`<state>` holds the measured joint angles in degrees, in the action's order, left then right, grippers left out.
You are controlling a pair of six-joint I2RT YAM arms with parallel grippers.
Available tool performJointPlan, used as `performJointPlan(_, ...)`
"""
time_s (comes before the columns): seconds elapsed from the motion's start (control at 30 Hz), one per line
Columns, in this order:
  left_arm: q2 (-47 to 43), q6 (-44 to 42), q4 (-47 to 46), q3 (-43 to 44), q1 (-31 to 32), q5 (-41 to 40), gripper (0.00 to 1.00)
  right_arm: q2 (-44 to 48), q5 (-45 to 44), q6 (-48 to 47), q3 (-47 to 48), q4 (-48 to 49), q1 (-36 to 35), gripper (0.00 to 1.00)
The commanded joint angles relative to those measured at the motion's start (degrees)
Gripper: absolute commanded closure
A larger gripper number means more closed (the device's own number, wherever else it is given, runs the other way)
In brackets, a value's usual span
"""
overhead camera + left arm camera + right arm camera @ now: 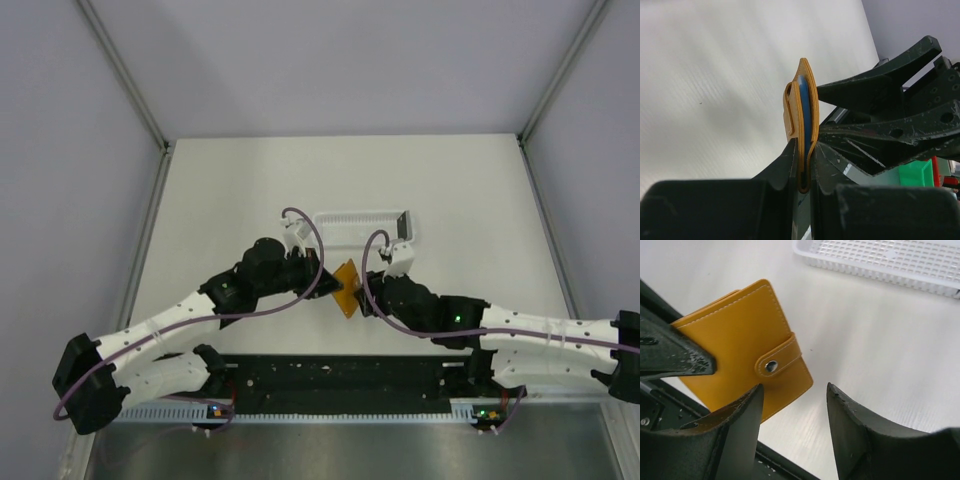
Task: Put the credit cards into the card holder
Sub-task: Open the card holder.
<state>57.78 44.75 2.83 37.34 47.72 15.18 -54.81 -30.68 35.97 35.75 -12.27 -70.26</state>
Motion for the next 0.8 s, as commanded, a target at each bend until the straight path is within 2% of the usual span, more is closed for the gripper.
performJointPlan(0.0,-0.13,-0.02,-3.8,1.59,0.09,2.75,1.0,0.05,-8.16,3.67,1.7,-1.53,0.47,0.47)
performJointPlan(0.23,1.19,0.34,-4.15,0.89,0.09,4.86,1.0,2.24,-10.81,5.52,0.11,-2.84,2.23,0.48)
performJointPlan(0.33,1.02,0.25,-3.19,0.89,0.09,3.63,1.0,3.47,-7.05,2.11,0.2,-1.27,2.49,0.48)
performJointPlan(0.43,1.28,-0.28,-0.81,1.59,0.09,1.79,1.0,5.23,1.12,-3.35,0.2,2.85,2.41,0.44)
performJointPlan(0.57,2.07,-0.72,0.51,2.47,0.09,0.82,1.0,6.12,8.42,-5.2,-0.24,7.52,2.49,0.41)
performJointPlan(0.77,2.51,-0.1,-0.19,2.65,0.09,1.43,1.0,0.24,9.67,-4.06,1.34,7.97,2.41,0.42)
